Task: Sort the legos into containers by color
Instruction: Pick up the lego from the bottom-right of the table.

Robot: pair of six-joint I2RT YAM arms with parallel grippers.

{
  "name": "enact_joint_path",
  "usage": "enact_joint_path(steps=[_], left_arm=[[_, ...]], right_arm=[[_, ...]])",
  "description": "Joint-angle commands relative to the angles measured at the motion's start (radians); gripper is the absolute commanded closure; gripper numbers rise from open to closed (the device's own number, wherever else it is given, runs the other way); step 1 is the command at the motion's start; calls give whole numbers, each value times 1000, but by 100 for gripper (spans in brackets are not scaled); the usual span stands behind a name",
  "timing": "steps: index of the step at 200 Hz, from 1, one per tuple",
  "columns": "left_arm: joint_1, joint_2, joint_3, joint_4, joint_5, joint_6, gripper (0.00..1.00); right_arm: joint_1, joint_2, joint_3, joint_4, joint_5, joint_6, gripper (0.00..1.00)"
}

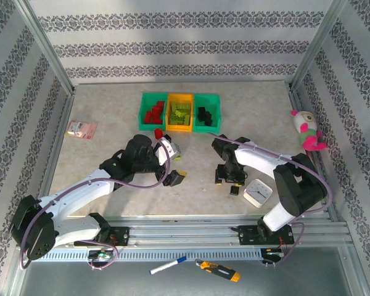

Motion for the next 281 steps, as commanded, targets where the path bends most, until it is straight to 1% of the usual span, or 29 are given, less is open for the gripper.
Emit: enact_joint_path(steps=[1, 10, 22, 41, 127, 142, 167, 203, 214, 233, 252, 281], left_arm=[[-16, -13, -10, 47, -3, 4, 1], [-16, -14, -11, 48, -4, 3, 1], [-17, -13, -14, 50, -4, 1, 1], [-16, -15, -19, 54, -7, -3, 1], [-16, -15, -15, 42, -8, 14, 1], [-16, -18, -20, 44, -8, 13, 1], [-16, -16, -25, 54, -7, 11, 1], [-16, -3, -27, 63, -3, 9, 1], [-16, -1, -28, 67, -2, 10, 1], [-16, 1, -29, 71, -5, 9, 1], [-16, 2, -30, 71, -15, 10, 1], [-16, -11, -52, 93, -40, -15, 1]], right_arm=[[20, -64, -1, -82, 78, 79, 35], [31, -89, -15, -91, 103, 112, 33], [46, -122, -41, -90, 130, 165, 33], [57, -145, -79, -73, 132, 218, 34], [92, -16, -74, 54, 61, 248, 36], [104, -17, -63, 70, 59, 243, 40], [112, -22, -56, 67, 70, 242, 50], [111, -28, -70, 61, 74, 243, 69], [111, -37, -69, 60, 77, 242, 73], [106, -51, -61, 61, 71, 225, 77], [100, -57, -24, 42, 74, 197, 77], [86, -69, 81, 40, 117, 127, 76]])
